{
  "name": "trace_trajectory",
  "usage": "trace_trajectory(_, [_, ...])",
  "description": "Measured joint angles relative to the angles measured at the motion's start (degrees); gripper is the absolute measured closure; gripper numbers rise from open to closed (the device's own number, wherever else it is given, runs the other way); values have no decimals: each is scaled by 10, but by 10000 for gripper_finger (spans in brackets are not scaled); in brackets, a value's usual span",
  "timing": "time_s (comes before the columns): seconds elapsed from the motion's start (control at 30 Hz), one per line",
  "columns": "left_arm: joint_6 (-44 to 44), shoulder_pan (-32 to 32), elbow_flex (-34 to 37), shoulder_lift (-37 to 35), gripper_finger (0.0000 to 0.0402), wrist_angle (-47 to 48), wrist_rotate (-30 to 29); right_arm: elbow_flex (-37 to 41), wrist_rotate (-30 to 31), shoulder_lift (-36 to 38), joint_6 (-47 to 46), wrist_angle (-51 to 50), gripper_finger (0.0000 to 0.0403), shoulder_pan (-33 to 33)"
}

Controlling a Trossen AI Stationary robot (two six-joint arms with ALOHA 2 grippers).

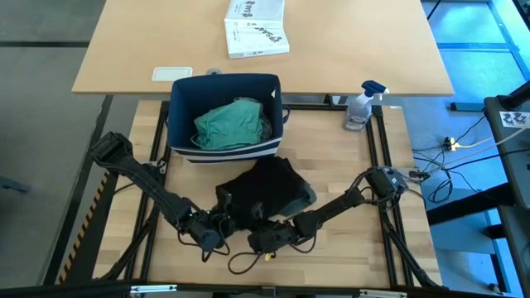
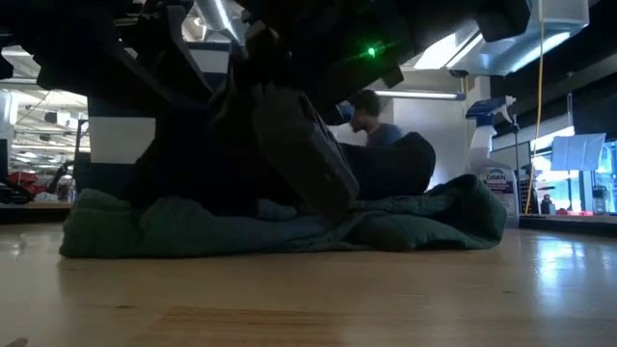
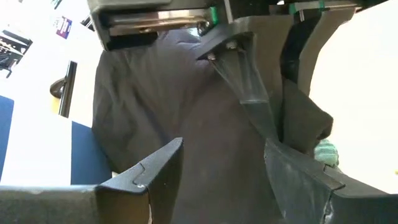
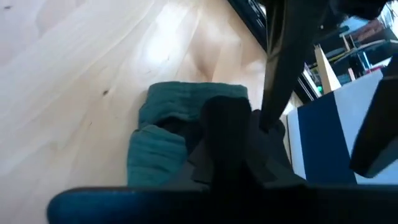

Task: Fold Laundry from Bin

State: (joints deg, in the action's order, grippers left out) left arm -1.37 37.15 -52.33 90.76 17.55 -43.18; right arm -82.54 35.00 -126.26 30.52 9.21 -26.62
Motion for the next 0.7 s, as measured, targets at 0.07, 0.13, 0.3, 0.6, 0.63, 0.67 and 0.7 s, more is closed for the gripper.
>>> trace_trajectory(0.07, [0,2,-10,-2,184,3,0,-4,4,0,-9,-12,375,0])
trace_trajectory(0.13, [-8,5,-28,-7,184,0,-4,-7,4,0,-20,-28,383,0])
trace_trajectory(0.3, [-10,16,-46,-16,184,19,-13,-10,4,0,-43,-58,388,0])
trace_trajectory(0.6, [-29,39,-47,-31,184,67,-29,-10,5,6,-76,-65,389,0])
trace_trajectory(0.63, [-40,39,-49,-35,184,76,-28,-10,5,9,-80,-64,389,0])
trace_trajectory(0.67, [-50,40,-49,-38,184,90,-28,-10,5,14,-82,-69,389,0])
trace_trajectory(0.7, [-61,41,-48,-41,184,107,-27,-10,5,18,-83,-70,389,0])
